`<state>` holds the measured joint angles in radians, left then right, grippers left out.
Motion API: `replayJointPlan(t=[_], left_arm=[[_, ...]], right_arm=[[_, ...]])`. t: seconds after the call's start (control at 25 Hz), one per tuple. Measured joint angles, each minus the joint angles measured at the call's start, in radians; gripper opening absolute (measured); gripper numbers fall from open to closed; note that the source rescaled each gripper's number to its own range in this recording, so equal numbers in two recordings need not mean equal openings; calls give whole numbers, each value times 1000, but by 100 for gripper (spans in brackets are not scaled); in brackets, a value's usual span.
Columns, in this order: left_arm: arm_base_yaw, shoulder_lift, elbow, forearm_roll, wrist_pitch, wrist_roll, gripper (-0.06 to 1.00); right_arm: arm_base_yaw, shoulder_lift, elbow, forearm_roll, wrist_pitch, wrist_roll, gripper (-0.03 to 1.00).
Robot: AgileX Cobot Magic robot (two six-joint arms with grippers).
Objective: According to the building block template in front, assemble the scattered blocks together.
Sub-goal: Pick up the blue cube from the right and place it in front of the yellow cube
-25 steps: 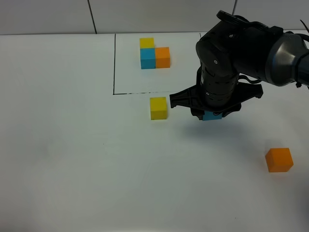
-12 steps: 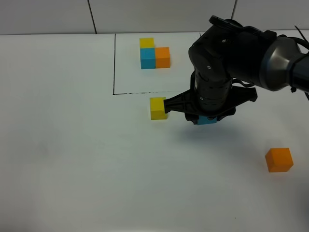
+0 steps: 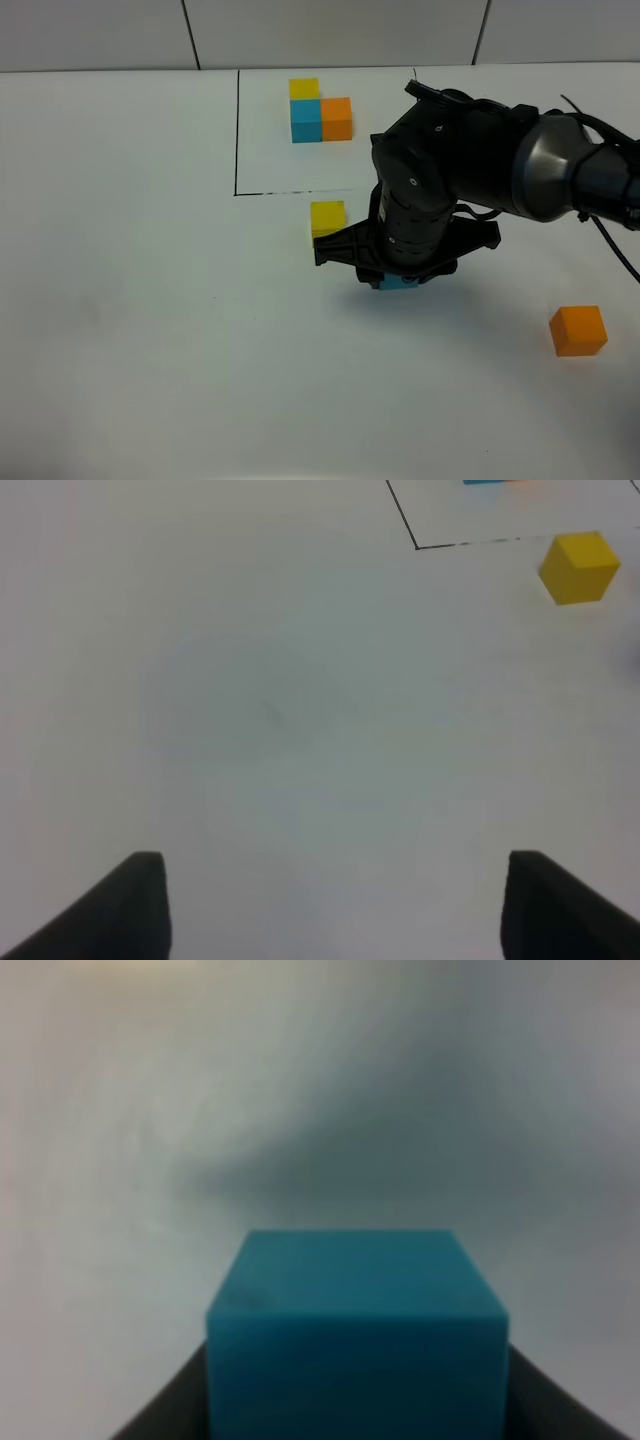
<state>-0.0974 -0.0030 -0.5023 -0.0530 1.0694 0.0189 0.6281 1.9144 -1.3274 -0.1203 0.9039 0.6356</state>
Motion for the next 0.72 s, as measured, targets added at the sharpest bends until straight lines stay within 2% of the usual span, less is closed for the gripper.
replayJointPlan(t=[0.28,0.72], left_arm=[[0,0,0,0,0,0,48],[0,0,0,0,0,0,48]], right_arm=[[12,62,0,10,-49,0,2],[27,101,-37,12,-55,-3,2]])
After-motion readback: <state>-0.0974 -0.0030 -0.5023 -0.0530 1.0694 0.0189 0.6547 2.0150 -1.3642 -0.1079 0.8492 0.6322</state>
